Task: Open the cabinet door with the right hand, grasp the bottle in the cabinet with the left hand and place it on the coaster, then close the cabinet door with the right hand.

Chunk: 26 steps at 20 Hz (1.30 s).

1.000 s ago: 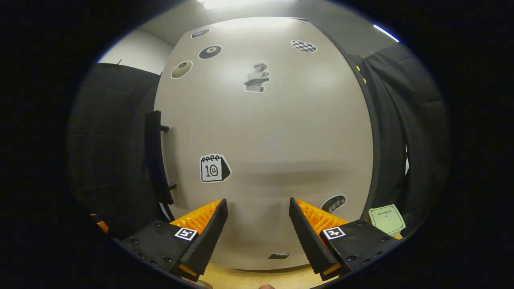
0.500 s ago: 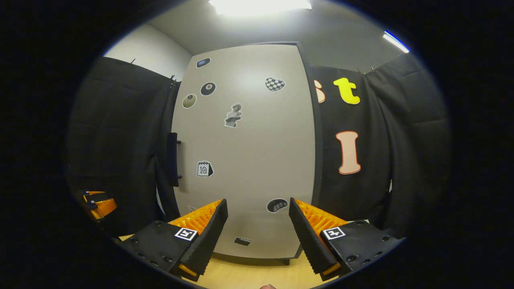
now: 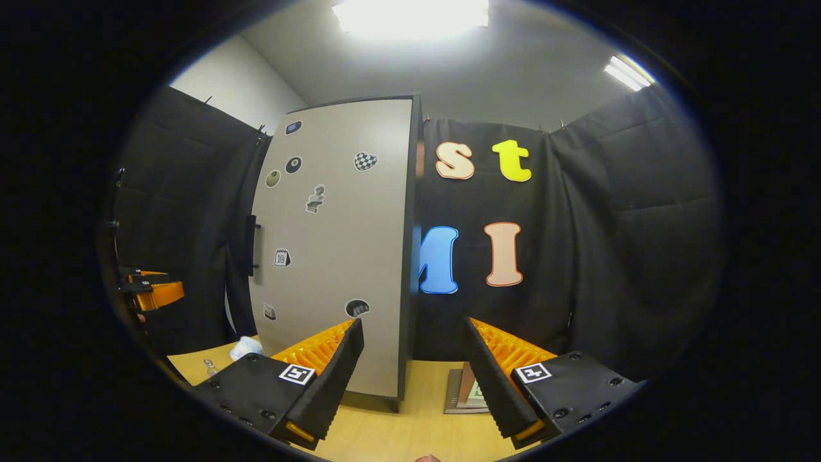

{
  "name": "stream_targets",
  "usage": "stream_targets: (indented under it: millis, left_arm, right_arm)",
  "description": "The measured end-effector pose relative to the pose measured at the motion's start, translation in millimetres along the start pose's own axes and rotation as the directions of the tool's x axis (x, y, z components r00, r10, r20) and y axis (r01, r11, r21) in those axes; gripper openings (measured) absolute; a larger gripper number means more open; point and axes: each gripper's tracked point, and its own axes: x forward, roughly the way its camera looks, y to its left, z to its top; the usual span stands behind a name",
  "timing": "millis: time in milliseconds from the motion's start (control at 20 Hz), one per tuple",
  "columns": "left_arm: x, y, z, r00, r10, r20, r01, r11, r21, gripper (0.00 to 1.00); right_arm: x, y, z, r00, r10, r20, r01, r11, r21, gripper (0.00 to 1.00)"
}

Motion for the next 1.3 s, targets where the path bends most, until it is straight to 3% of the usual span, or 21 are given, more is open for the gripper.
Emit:
stream_targets:
  millis: [450,500,550,800,850,900,1300]
  left_arm:
    - [-13,-5,3,1.0,0.004,-0.007,-0.004,1.0,-0.017,0.8]
    - [-13,0,2,1.0,0.005,-0.013,-0.005,1.0,-0.01,0.8]
    - [-13,4,0,1.0,0.008,-0.013,-0.008,1.0,-0.002,0.82]
    - [-18,29,-10,1.0,0.01,-0.02,-0.01,1.0,0.024,0.8]
    - [-19,32,-10,1.0,0.011,-0.018,-0.01,1.0,0.023,0.8]
    - [-19,36,-9,1.0,0.009,-0.017,-0.009,1.0,0.02,0.84]
    - [-17,52,-4,1.0,-0.001,-0.005,0.001,1.0,0.021,0.8]
  right_arm:
    - [-42,-31,-13,0.999,-0.043,-0.018,0.044,0.999,0.033,0.97]
    - [-44,-31,-10,0.999,-0.052,-0.014,0.053,0.998,0.043,0.92]
    - [-45,-28,-8,0.999,-0.049,-0.008,0.05,0.997,0.051,0.97]
    - [-46,-18,-2,0.997,-0.071,0.006,0.07,0.996,0.051,0.97]
    - [-46,-15,-1,0.997,-0.071,0.007,0.071,0.996,0.055,0.92]
    - [-45,-12,-1,0.998,-0.07,0.006,0.07,0.996,0.054,0.97]
    - [-44,-3,6,0.997,-0.077,0.01,0.076,0.996,0.043,0.97]
